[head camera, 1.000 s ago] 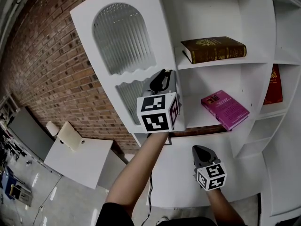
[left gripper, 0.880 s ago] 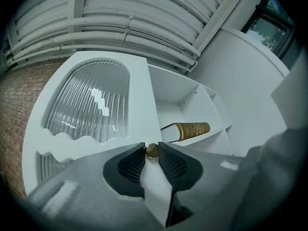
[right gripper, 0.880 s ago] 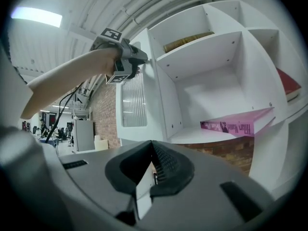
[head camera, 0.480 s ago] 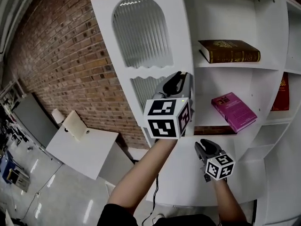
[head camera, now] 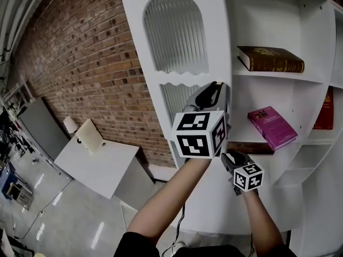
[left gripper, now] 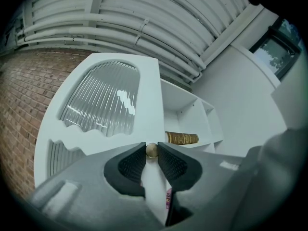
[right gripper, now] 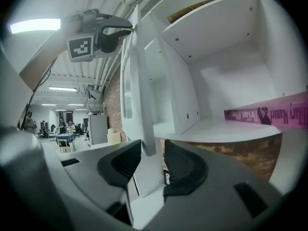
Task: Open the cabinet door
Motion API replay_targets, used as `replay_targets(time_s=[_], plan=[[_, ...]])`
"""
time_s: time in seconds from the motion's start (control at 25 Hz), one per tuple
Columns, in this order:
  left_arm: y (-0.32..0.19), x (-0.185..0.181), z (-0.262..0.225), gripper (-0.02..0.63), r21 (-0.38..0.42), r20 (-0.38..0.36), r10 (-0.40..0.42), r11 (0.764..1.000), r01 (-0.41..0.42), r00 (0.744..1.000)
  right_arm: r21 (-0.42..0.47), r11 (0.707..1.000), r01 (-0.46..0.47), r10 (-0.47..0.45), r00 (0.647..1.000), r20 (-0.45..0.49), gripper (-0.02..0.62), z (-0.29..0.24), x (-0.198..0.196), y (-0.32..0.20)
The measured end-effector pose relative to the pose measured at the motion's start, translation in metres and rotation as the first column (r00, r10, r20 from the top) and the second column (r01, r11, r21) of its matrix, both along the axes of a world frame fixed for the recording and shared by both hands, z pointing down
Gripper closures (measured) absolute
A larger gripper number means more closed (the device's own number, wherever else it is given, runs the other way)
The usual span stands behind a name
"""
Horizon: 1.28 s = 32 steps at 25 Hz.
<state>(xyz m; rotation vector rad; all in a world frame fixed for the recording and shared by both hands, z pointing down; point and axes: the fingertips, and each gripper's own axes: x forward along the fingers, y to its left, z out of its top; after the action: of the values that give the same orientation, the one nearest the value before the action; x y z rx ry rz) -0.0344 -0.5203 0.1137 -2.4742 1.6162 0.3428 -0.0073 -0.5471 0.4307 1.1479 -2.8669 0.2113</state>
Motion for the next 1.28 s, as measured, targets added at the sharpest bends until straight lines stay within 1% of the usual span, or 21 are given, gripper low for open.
replay_targets(time_s=[0.12,0.24,0.32,0.36,0.56,0.76,0.92,1.04,1.12,1.28], plan=[[0.003,0.0,0.001,0.522,-0.003,0.001,0.0,1.0,0.0,1.0,0.004,0.999,0.036,-0.036,0.999,-0.009,0.459,0.001,-0.007,0.0],[0.004,-0.001,0.001,0.522,-0.006,-0.001,-0.006,1.0,0.006,1.0,0.024,0.998,0.059,-0.057,0.997,-0.056,0.463,0.0,-0.012,0.004],[0.006,-0.002,0.001,0.523,-0.012,-0.007,-0.009,1.0,0.009,1.0,0.031,0.998,0.057,-0.055,0.995,-0.078,0.5,-0.001,-0.013,0.006],[0.007,-0.002,0.001,0.523,-0.013,-0.01,-0.011,1.0,0.011,1.0,0.031,0.998,0.058,-0.055,0.995,-0.08,0.502,-0.001,-0.013,0.007],[0.017,-0.006,0.002,0.525,-0.002,0.007,-0.038,0.999,0.038,0.999,0.032,0.996,0.08,-0.078,0.994,-0.075,0.511,0.0,-0.015,0.019],[0.033,-0.01,0.003,0.526,-0.01,0.08,-0.054,0.998,0.055,0.995,0.031,0.994,0.101,-0.098,0.992,-0.075,0.517,0.001,-0.018,0.036],[0.044,-0.015,0.002,0.526,-0.014,0.075,-0.076,0.997,0.077,0.994,0.033,0.994,0.109,-0.107,0.993,-0.051,0.521,0.001,-0.021,0.046],[0.054,-0.018,0.004,0.526,-0.016,0.084,-0.081,0.996,0.082,0.993,0.028,0.992,0.123,-0.121,0.991,-0.053,0.523,0.002,-0.024,0.057],[0.062,-0.023,0.004,0.525,-0.009,0.094,-0.078,0.997,0.079,0.993,0.028,0.991,0.127,-0.126,0.99,-0.062,0.525,0.002,-0.029,0.066],[0.076,-0.033,0.004,0.525,-0.012,0.087,-0.049,0.999,0.05,0.995,0.032,0.992,0.119,-0.117,0.991,-0.071,0.528,0.002,-0.038,0.082]])
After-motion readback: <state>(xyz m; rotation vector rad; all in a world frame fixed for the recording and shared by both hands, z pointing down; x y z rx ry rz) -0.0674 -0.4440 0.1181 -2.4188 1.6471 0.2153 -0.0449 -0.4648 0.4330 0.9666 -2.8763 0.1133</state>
